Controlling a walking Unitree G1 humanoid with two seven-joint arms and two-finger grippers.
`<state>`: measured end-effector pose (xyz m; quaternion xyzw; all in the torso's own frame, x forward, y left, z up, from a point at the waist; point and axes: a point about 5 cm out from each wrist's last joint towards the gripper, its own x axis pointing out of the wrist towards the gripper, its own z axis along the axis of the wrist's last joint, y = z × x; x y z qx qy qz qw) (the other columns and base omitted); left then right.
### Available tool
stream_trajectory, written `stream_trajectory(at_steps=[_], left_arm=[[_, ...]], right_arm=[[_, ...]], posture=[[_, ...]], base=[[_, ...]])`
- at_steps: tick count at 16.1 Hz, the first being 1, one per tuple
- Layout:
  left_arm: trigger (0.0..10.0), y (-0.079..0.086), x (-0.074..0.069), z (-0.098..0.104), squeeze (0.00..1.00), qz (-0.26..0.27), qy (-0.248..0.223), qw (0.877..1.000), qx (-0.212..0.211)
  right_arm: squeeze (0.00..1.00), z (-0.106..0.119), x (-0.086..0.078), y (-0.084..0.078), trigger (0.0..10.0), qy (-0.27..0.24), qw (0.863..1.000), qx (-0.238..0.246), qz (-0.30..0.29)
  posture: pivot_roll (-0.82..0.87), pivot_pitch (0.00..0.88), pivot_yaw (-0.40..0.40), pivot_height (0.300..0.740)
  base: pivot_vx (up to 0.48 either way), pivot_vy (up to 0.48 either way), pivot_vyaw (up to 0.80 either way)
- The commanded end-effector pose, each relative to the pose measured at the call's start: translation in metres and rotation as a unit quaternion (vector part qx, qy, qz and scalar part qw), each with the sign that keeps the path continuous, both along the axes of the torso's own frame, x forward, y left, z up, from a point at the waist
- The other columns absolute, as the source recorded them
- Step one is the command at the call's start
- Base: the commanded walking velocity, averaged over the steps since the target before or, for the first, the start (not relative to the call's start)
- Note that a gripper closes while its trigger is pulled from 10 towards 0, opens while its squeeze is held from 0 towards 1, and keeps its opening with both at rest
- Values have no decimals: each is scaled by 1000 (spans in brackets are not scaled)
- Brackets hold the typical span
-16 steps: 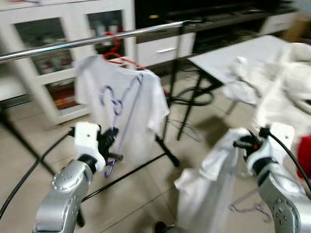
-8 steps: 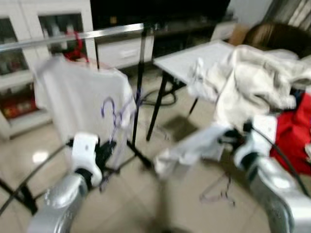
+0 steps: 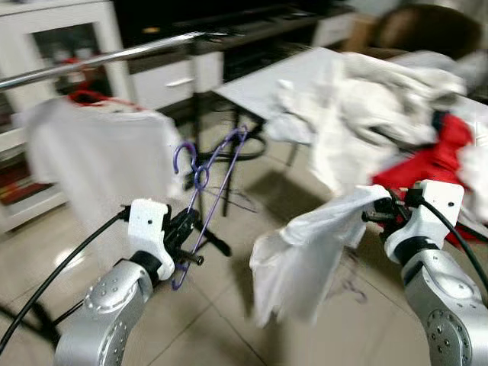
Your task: Hang hanger
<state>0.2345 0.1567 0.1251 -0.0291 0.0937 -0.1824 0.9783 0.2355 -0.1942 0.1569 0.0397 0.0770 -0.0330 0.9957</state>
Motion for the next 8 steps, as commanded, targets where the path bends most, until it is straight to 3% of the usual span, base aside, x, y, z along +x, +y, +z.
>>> stream_trajectory(at_steps=[1, 4, 8], left_arm=[[10000, -2, 0, 1, 0, -8, 0, 1000, -1], [10000, -1, -1, -1, 0, -5, -3, 1000, 9], [10000, 1, 0, 0, 0, 5, -8, 1000, 11]], right_arm=[[0, 8, -1, -2, 10000, -24, 1000, -6, -6], [0, 4, 1, 2, 10000, -10, 1000, -20, 10], [0, 8, 5, -3, 10000, -40, 996, -75, -7]], posture=[[-33, 0, -38, 740], [-30, 0, -46, 740], [-26, 0, -57, 740]], base=[[0, 0, -800], [0, 0, -800], [0, 0, -800]])
